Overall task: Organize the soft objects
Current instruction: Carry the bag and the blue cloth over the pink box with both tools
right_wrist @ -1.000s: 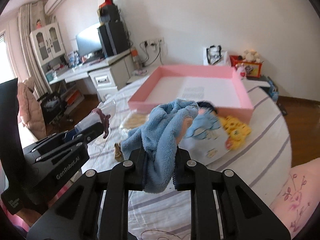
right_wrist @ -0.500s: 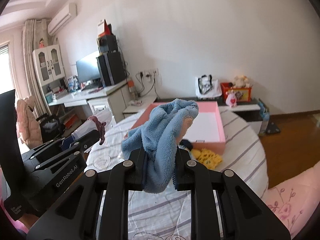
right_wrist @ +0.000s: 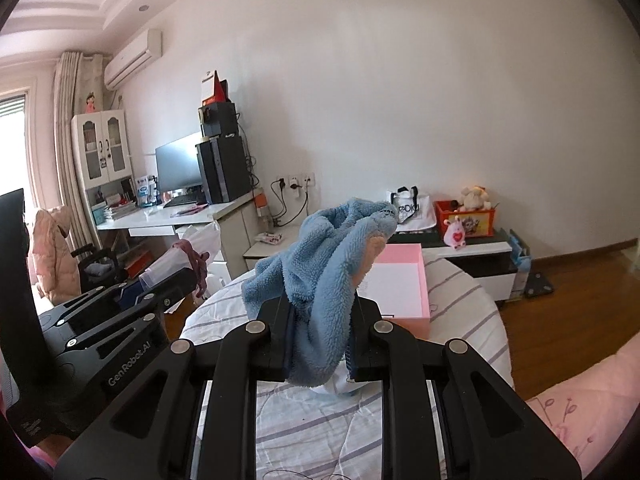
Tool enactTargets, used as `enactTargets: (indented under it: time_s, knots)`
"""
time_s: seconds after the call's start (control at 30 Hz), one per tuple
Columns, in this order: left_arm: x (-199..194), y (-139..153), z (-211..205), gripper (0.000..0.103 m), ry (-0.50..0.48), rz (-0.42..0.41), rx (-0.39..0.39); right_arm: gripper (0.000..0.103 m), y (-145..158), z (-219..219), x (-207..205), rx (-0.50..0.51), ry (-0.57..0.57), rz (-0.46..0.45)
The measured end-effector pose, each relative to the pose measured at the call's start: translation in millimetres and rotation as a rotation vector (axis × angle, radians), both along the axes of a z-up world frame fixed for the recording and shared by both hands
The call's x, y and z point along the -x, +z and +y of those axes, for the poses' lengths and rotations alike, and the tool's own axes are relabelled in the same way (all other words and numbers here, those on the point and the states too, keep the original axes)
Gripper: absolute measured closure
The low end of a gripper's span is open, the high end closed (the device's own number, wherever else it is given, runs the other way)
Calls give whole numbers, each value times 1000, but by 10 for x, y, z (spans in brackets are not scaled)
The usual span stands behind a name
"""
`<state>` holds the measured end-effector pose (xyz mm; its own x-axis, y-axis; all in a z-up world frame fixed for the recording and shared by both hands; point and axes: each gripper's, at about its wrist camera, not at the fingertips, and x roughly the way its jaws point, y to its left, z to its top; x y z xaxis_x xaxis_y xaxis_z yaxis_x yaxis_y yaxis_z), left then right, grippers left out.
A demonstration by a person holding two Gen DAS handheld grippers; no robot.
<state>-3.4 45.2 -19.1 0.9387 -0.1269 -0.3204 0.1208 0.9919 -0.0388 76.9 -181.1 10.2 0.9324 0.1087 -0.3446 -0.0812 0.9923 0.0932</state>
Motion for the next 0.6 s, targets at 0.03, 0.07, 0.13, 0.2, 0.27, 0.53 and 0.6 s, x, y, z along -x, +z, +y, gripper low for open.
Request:
enactTargets:
  time_s: [0.03, 0.07, 0.13, 0.2, 0.27, 0.53, 0.6]
  knots:
    - [17, -12, 6, 88, 2, 1, 0, 85, 3, -2, -4, 0, -1, 0]
    - [19, -9, -18, 88, 2, 1, -1, 85, 2, -6, -9, 1, -4, 1]
    - [55, -42, 4, 88, 3, 3, 1, 85, 3, -2, -21, 2, -6, 3]
    - [43, -46, -13, 88, 6, 5, -1, 85, -14, 21, -21, 3, -6, 5]
    - [6, -16, -50, 88, 8, 8, -2, 85, -15, 18, -20, 3, -7, 4]
    - [-197, 25, -184, 88, 16, 16, -9, 85, -67, 10, -83, 12, -14, 15]
    - [-246, 32, -199, 88, 16, 20, -11, 85, -72, 18, -118, 15, -18, 18]
